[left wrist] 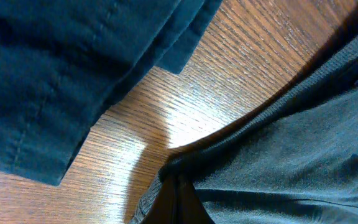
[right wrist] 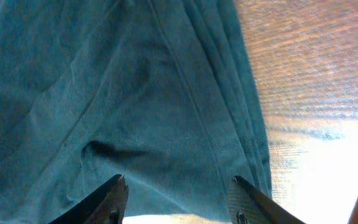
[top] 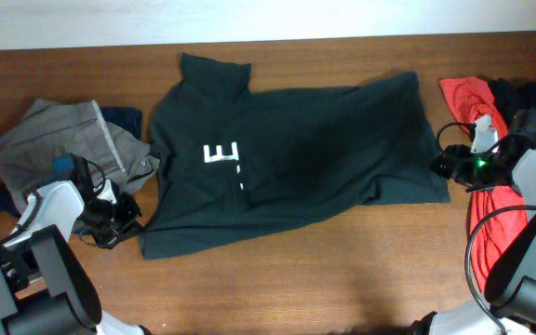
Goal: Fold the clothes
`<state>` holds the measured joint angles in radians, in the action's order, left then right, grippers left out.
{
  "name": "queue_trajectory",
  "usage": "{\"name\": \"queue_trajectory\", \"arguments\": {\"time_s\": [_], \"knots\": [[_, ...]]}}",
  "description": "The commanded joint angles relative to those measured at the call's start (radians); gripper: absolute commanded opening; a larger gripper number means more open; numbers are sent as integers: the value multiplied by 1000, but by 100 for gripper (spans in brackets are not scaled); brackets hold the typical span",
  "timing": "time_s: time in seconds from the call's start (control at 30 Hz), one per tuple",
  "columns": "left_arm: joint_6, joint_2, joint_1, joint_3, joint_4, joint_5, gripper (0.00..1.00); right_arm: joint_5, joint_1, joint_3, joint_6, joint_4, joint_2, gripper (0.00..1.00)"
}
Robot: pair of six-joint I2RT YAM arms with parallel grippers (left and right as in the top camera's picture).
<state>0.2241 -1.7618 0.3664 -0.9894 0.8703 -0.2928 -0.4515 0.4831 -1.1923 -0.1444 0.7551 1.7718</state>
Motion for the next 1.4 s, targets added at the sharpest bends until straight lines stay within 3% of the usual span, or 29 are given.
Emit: {"name": "queue_trajectory", "arguments": {"time_s": [0.0,0.13,0.37,0.8,0.97,1.37], "knots": [[-17,-16,9,-21,-6,-8,0,-26,-18,11,-43,-49,3,57],[-17,-16,9,-21,-7,-8,0,-24,-29,11,-42,-139,15,66],[-17,-16,9,-21,-7,-15,0,-24,-32,11,-31,-176,108,65],[-17,-16,8,-21,-7,-63,0,27,-32,11,-20,-153,183,46],[-17,-16,8,-21,-6,-64,0,97,-27,10,-20,-143,183,60],[-17,-16,8,-21,-6,-64,0,97,-22,10,-20,-176,183,61]]}}
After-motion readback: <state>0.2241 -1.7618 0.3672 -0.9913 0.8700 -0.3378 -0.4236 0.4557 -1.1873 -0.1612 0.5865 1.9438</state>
